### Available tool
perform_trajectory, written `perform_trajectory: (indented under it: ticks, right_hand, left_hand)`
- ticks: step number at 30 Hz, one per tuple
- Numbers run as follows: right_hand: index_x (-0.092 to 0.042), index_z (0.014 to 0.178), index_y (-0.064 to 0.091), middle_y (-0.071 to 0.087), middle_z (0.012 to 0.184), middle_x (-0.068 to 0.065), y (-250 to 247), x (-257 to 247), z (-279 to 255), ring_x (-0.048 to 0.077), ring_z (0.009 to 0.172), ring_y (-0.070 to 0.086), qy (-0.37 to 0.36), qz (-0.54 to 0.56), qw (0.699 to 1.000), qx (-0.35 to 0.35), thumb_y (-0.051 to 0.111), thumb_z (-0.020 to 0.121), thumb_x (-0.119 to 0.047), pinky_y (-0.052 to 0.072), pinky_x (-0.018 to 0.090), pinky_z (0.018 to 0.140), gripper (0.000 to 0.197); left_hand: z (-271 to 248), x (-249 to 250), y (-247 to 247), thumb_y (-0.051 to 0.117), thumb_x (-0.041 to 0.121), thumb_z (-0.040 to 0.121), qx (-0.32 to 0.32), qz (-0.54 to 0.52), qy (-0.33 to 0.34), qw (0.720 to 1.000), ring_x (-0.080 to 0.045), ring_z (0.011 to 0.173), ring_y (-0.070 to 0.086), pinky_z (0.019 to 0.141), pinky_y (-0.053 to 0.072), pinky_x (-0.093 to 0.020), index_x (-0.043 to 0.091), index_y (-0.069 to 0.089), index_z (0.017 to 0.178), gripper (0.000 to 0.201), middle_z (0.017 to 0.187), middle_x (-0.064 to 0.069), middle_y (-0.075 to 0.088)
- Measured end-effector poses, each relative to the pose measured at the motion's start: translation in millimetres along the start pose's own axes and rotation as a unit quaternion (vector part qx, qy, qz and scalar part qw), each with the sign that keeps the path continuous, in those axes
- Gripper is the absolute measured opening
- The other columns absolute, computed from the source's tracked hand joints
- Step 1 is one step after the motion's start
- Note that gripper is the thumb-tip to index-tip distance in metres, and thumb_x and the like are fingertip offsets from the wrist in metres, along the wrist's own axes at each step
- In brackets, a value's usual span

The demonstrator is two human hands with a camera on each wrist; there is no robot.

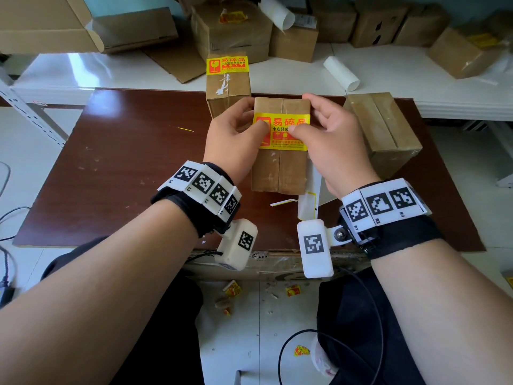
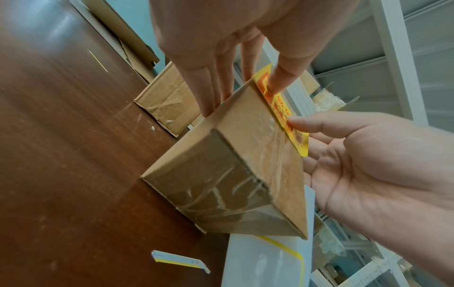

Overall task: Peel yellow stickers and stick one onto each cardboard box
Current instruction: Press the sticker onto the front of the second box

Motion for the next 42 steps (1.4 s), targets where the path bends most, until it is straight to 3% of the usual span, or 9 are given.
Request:
perform_trajectory:
  ticks: [8,15,23,27,31,38,42]
  right_hand:
    - [-0.019,0.156,0.057,0.069,0.147,-0.002,-0.7,-3.5,-1.0,0.009,0.131,0.068,-0.003,-0.001,1.0,0.002,0.074,0.098,-0.011,0.061,0.038,0.107,0.062]
    - [-0.021,0.155,0.058,0.069,0.147,-0.003,-1.3,-2.5,-1.3,0.011,0.134,0.066,0.004,0.002,1.0,0.008,0.073,0.094,-0.017,0.059,0.041,0.11,0.063]
    - [-0.024,0.153,0.06,0.069,0.147,-0.004,-2.2,-3.2,-2.3,0.014,0.138,0.064,0.012,0.013,1.0,0.019,0.069,0.088,-0.026,0.056,0.045,0.113,0.065]
    - [-0.021,0.151,0.062,0.071,0.144,-0.003,-2.4,-2.7,-1.4,0.014,0.136,0.065,0.013,0.026,0.999,0.022,0.07,0.086,-0.024,0.057,0.044,0.112,0.065]
    - [-0.023,0.15,0.063,0.071,0.144,-0.004,-3.0,-2.2,-1.1,0.013,0.136,0.065,0.015,0.03,0.999,0.025,0.07,0.086,-0.024,0.057,0.044,0.112,0.065]
    - [-0.023,0.147,0.066,0.073,0.14,-0.004,-5.8,1.2,-0.6,0.014,0.131,0.069,0.021,0.047,0.998,0.032,0.068,0.09,-0.019,0.06,0.042,0.108,0.058]
    - [-0.019,0.148,0.066,0.075,0.135,-0.001,-6.1,2.1,0.9,0.011,0.121,0.074,0.019,0.055,0.998,0.026,0.065,0.1,-0.006,0.064,0.035,0.1,0.05]
  left_hand:
    - [-0.2,1.2,-1.9,0.059,-0.001,0.095,0.003,0.007,-0.004,1.0,-0.015,0.09,0.078,0.086,0.064,-0.033,0.024,0.074,0.109,0.032,0.1,-0.001,0.082]
    - [-1.3,3.7,-2.7,0.057,-0.002,0.096,0.006,0.007,-0.01,1.0,-0.008,0.083,0.076,0.077,0.061,-0.025,0.02,0.075,0.112,0.032,0.092,0.005,0.081]
    - [-2.0,3.5,-3.9,0.054,0.001,0.098,0.011,0.02,-0.014,1.0,-0.024,0.094,0.078,0.091,0.063,-0.045,0.023,0.076,0.108,0.033,0.097,-0.002,0.082]
    - [-2.8,3.3,-4.3,0.052,0.003,0.099,0.01,0.025,-0.021,0.999,-0.015,0.085,0.075,0.089,0.062,-0.045,0.026,0.076,0.107,0.034,0.09,0.004,0.081]
    - [-4.1,5.0,-4.6,0.052,0.004,0.101,0.012,0.027,-0.026,0.999,-0.022,0.092,0.078,0.09,0.063,-0.046,0.03,0.075,0.104,0.035,0.093,0.002,0.081]
    - [-4.8,6.4,-5.4,0.051,0.006,0.102,0.01,0.031,-0.029,0.999,-0.013,0.087,0.075,0.086,0.063,-0.04,0.033,0.075,0.099,0.036,0.093,0.003,0.081]
    - [-4.2,5.3,-6.0,0.052,0.01,0.101,0.015,0.037,-0.024,0.999,-0.027,0.099,0.077,0.094,0.062,-0.049,0.035,0.076,0.098,0.035,0.101,-0.006,0.081]
Point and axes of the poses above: each hand's wrist, its own z-axis towards the middle knuckle, its own y-axis out of the palm, x = y × z, the point moved 10 cm from there along z, towards the middle knuckle
